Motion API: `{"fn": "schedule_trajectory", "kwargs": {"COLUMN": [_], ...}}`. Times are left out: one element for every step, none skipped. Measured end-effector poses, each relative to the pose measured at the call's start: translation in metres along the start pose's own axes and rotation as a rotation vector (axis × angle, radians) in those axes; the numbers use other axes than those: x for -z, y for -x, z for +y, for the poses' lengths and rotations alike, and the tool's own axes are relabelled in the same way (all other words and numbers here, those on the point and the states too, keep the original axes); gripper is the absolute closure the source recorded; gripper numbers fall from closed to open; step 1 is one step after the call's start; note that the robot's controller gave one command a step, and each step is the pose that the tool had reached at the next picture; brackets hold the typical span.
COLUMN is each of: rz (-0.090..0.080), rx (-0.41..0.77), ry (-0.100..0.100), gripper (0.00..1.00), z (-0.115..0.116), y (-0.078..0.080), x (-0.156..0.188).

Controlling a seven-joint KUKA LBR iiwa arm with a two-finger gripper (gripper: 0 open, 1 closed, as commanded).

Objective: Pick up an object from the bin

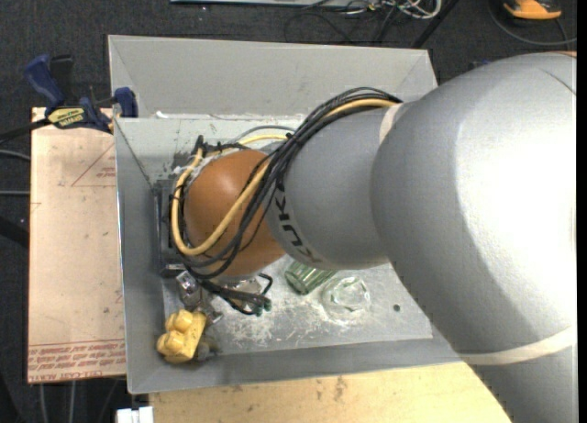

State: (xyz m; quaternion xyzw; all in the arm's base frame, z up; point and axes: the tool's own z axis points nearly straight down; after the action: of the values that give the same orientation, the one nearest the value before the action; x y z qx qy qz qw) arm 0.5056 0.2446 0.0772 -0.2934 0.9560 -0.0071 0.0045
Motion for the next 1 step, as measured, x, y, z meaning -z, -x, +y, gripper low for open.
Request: {"fn": "schedule_trajectory", "kwargs": {"rz": [0.0], "rx": [0.094], "ry": [0.016], "gripper": [1.0], "z": [-0.0328], "y": [-0.0503], "x": [0.1434]}}
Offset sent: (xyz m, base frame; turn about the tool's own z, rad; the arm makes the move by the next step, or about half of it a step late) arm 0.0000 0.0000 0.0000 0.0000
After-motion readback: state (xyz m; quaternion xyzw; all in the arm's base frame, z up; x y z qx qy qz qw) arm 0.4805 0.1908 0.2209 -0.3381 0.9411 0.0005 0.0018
